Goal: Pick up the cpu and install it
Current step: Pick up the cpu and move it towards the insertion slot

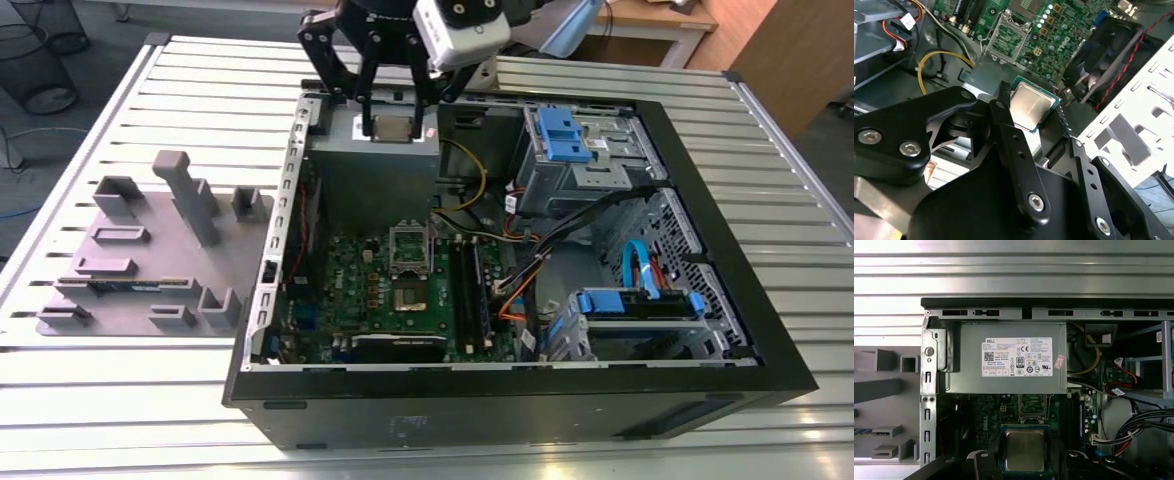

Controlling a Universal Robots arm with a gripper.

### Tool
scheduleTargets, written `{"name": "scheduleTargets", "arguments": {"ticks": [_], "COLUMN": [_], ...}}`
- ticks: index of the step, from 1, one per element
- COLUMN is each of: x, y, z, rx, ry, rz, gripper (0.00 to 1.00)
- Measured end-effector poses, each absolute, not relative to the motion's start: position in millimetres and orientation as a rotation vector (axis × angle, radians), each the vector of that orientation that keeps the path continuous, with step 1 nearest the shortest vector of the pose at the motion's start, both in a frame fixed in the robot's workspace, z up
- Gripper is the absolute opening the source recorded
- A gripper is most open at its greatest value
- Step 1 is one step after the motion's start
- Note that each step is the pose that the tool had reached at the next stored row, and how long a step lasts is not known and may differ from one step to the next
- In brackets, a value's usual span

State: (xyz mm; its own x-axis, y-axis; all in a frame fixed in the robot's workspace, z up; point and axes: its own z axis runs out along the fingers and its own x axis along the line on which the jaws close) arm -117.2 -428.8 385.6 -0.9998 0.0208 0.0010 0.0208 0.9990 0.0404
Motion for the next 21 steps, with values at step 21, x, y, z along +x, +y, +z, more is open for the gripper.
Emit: {"name": "scheduleTargets", "arguments": {"ticks": [21], "x": [-102.5], "y": [-428.9], "z": [384.2], "rx": [-0.042], "ry": [-3.140], "rz": [-0.058], "gripper": [0.47]}}
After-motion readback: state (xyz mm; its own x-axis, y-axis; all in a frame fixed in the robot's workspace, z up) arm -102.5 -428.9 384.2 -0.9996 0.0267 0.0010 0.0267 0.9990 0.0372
